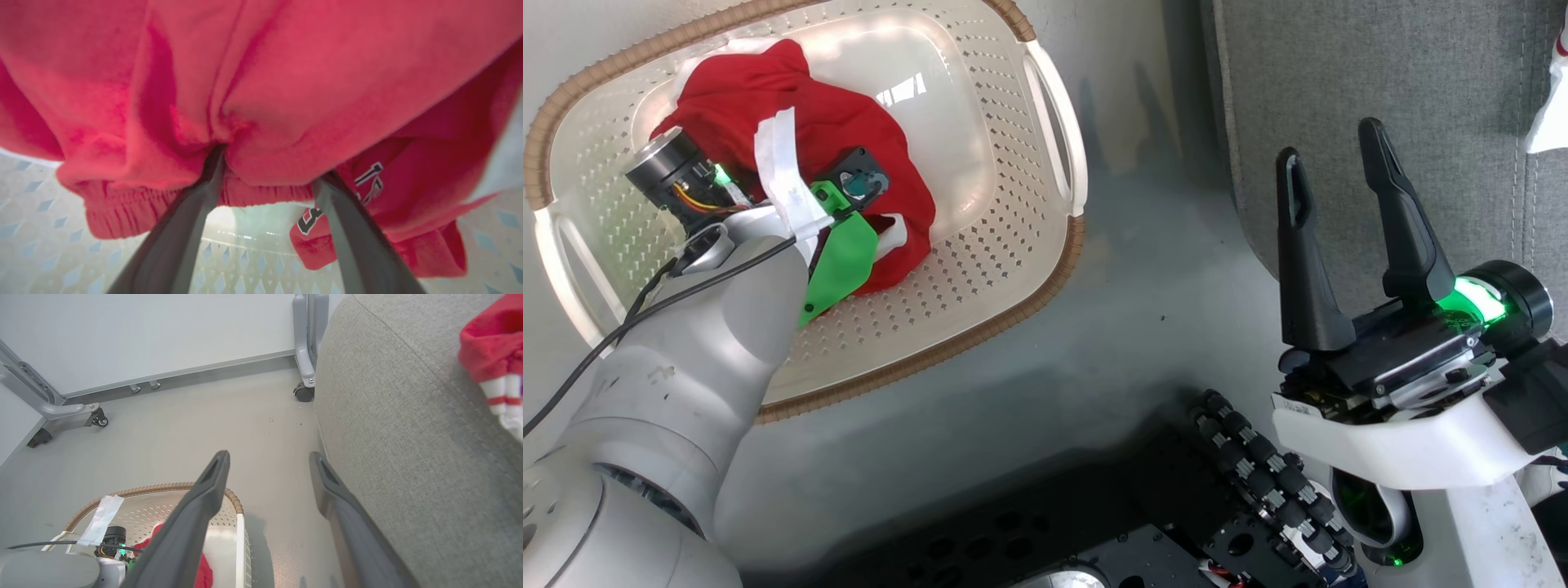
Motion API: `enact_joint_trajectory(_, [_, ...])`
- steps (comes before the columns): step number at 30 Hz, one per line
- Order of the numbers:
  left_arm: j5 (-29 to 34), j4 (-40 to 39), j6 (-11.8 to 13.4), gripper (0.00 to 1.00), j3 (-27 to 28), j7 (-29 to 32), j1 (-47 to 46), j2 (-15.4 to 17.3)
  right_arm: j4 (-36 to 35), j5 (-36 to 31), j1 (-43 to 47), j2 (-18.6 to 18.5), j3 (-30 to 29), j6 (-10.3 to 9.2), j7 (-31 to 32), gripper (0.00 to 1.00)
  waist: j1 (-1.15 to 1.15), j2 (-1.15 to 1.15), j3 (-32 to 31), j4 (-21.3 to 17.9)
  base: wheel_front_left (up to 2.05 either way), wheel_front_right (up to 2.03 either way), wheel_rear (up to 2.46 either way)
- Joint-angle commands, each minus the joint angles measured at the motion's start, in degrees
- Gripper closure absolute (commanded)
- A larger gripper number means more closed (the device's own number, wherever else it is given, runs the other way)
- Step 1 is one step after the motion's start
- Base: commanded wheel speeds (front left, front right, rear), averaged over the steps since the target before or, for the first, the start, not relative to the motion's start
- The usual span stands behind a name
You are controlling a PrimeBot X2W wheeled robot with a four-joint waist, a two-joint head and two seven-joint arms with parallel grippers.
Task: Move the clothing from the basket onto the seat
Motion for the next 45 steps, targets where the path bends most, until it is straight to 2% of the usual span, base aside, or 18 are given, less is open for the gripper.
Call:
enact_joint_trajectory(1, [-0.57, 0.07, 0.53, 0.0, 0.0, 0.41, 0.51, 0.66, -0.39, -0.47, 0.75, 0.1, -0.21, -0.02, -0.16, 0.0, 0.0, 0.0, 0.02, 0.06, 0.0, 0.0, 0.0])
enact_joint_trajectory(6, [-1.41, 0.07, 1.31, 0.0, 0.16, 1.48, 0.26, 0.45, -0.71, -0.9, 1.03, 0.1, -0.42, -0.02, -0.16, 0.0, 0.0, 0.0, 0.16, 0.39, 0.0, 0.0, 0.0])
enact_joint_trajectory(13, [-2.53, 0.08, 0.84, 0.0, 0.38, 2.29, 0.86, 0.79, -0.64, -1.17, 0.73, 0.1, -0.32, -0.02, -0.17, 0.0, 0.0, 0.0, 0.37, 0.52, 0.0, 0.0, 0.0])
enact_joint_trajectory(14, [-2.7, 0.08, 0.77, 0.31, 0.43, 2.45, 0.99, 0.91, -0.52, -1.17, 0.5, 0.1, -0.25, -0.02, -0.17, 0.0, 0.0, 0.0, 0.35, 0.49, 0.0, 0.0, 0.0])
enact_joint_trajectory(15, [-2.91, 0.08, 0.72, 0.86, 0.38, 2.37, 1.02, 1.0, -0.41, -1.12, 0.2, 0.1, -0.17, -0.02, -0.17, 0.0, 0.0, 0.0, 0.31, 0.4, 0.0, 0.0, 0.0])
enact_joint_trajectory(16, [-3.09, 0.08, 0.7, 1.0, 0.43, 2.09, 1.08, 1.03, -0.39, -1.05, -0.02, 0.1, -0.17, -0.02, -0.17, 0.0, 0.0, 0.0, 0.25, 0.32, 0.0, 0.0, 0.0])
enact_joint_trajectory(36, [-8.89, 0.04, 3.42, 1.0, 3.82, -6.28, 2.55, 3.05, 1.64, 0.89, -7.38, 0.09, 0.21, -0.02, -0.17, 0.0, 0.0, 0.0, -5.12, -2.77, 0.0, 0.0, 0.0])
enact_joint_trajectory(45, [-12.65, 0.04, 4.33, 1.0, 6.28, -12.14, 6.87, 0.16, 3.08, -0.87, -7.07, -0.45, -1.78, -0.02, -0.17, 0.0, 0.0, 0.0, -13.32, -0.35, 0.0, 0.0, 0.0])
